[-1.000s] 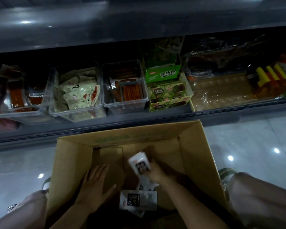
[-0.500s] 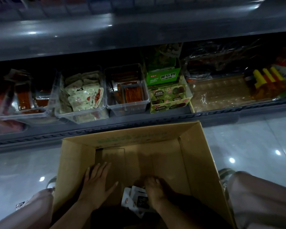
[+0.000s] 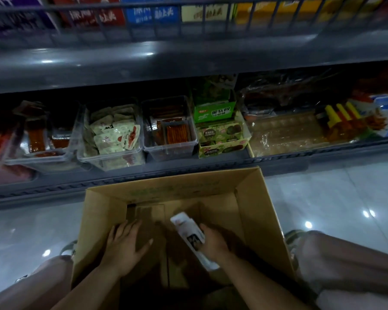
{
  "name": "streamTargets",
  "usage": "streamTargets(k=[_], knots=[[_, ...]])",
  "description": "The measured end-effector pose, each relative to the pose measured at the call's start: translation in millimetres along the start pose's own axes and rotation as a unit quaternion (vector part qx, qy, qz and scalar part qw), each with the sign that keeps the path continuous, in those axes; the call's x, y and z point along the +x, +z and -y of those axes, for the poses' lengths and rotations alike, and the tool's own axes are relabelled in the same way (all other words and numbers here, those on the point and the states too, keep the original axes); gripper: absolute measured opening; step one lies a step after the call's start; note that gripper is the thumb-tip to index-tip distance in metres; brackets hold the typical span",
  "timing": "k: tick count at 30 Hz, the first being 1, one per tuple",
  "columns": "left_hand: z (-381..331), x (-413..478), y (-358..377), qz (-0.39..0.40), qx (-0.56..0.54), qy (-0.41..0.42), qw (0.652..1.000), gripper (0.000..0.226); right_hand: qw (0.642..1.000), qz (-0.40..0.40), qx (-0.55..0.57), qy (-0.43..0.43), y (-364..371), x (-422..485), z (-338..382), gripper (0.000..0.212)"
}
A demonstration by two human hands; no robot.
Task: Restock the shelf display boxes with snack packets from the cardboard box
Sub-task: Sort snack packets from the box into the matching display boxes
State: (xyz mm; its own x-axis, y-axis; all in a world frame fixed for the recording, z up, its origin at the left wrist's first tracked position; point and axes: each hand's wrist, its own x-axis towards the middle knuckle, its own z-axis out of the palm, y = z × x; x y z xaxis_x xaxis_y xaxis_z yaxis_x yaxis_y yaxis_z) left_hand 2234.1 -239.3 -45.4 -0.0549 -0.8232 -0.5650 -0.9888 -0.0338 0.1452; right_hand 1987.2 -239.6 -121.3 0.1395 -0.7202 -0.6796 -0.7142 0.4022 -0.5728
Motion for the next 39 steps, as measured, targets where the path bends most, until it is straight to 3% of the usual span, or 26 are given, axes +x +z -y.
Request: streamTargets(k=[3, 4, 6, 8, 13, 18, 21, 26, 31, 33, 39], knots=[[-18, -3, -25, 0.07, -0.165, -0.05, 0.983, 0.076, 0.991, -0.007, 0.133, -0.032, -48, -12, 35, 0.039], [-30, -7, -39, 0.115, -0.271, -0.072, 0.953, 0.081, 0.984, 0.001, 0.173, -0.035, -63, -20, 48, 0.038], [-54, -18, -66, 0.172, -0.47, -0.081, 0.862, 0.074, 0.97, 0.027, 0.238, -0.05, -89, -36, 77, 0.039], [-71, -34, -95, 0.197, -0.563, -0.023, 0.802, 0.057, 0.959, 0.026, 0.27, -0.086, -112, -59, 108, 0.034], [-92, -80, -157, 0.12, -0.594, 0.079, 0.792, 0.037, 0.943, -0.023, 0.296, -0.148, -149, -130, 167, 0.026], [-95, -127, -183, 0.021, -0.64, 0.159, 0.751, 0.038, 0.908, -0.077, 0.35, -0.216, -155, -205, 185, 0.026], [-98, -144, -185, -0.011, -0.665, 0.155, 0.731, 0.022, 0.889, -0.086, 0.397, -0.211, -143, -225, 182, 0.022], [-100, -140, -184, -0.047, -0.704, 0.122, 0.699, 0.035, 0.846, -0.072, 0.505, -0.156, -138, -218, 183, 0.024], [-93, -126, -197, -0.1, -0.752, 0.089, 0.645, 0.016, 0.801, -0.048, 0.58, -0.14, -167, -208, 178, 0.031], [-92, -123, -199, -0.113, -0.741, 0.088, 0.656, 0.013, 0.805, -0.02, 0.573, -0.153, -170, -207, 179, 0.04], [-100, -121, -193, -0.121, -0.615, 0.154, 0.764, 0.017, 0.832, -0.041, 0.523, -0.179, -159, -199, 183, 0.034]])
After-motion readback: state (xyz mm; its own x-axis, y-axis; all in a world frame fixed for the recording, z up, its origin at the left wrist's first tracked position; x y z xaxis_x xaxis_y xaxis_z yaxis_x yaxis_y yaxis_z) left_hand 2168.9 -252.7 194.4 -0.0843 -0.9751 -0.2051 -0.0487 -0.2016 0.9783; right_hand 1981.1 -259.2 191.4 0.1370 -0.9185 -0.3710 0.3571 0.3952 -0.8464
